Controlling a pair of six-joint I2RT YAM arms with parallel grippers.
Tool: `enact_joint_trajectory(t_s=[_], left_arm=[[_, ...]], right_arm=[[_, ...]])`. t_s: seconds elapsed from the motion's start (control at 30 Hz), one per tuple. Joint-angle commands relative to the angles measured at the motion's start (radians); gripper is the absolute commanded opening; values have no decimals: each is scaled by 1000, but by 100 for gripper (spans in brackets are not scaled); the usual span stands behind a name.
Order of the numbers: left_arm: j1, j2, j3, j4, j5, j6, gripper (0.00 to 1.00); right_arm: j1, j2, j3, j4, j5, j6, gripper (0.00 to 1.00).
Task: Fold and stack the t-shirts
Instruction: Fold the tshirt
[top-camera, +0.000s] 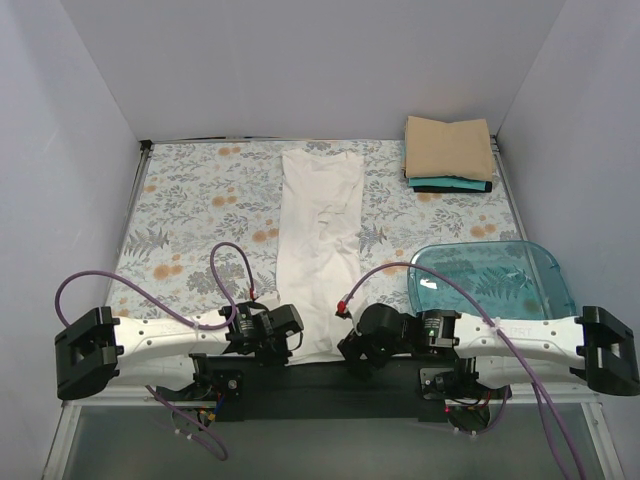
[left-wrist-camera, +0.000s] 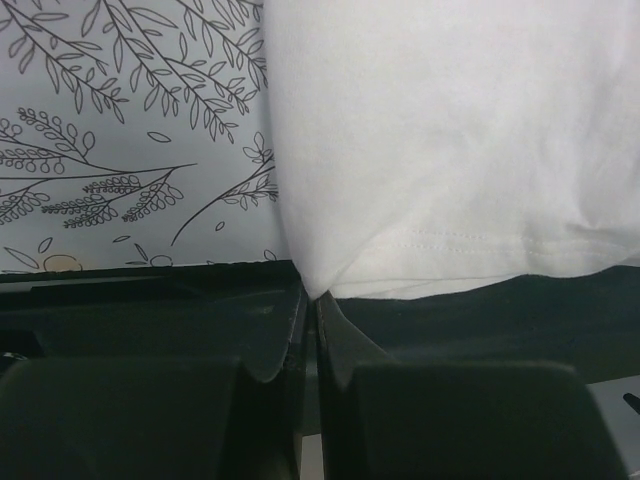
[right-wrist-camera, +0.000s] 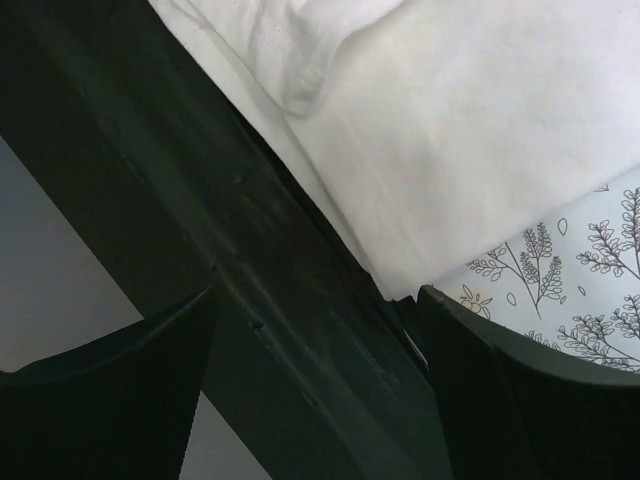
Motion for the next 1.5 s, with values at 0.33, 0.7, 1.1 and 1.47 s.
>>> enact_joint_trajectory(t_s=[0.33, 0.7, 1.1, 1.47], left_arm=[[-2, -42, -53, 47, 48, -28, 0], [-2, -40, -58, 52, 54, -30, 0], [-2, -186, -76, 47, 104, 19, 0], [-2, -158, -14, 41, -4, 2, 0]], right_arm=[[56, 80, -17, -79, 223, 76, 68], [56, 139, -26, 7, 197, 46, 26], [61, 28, -62, 12, 19, 69, 1], [30, -16, -24, 4, 184, 70, 1]])
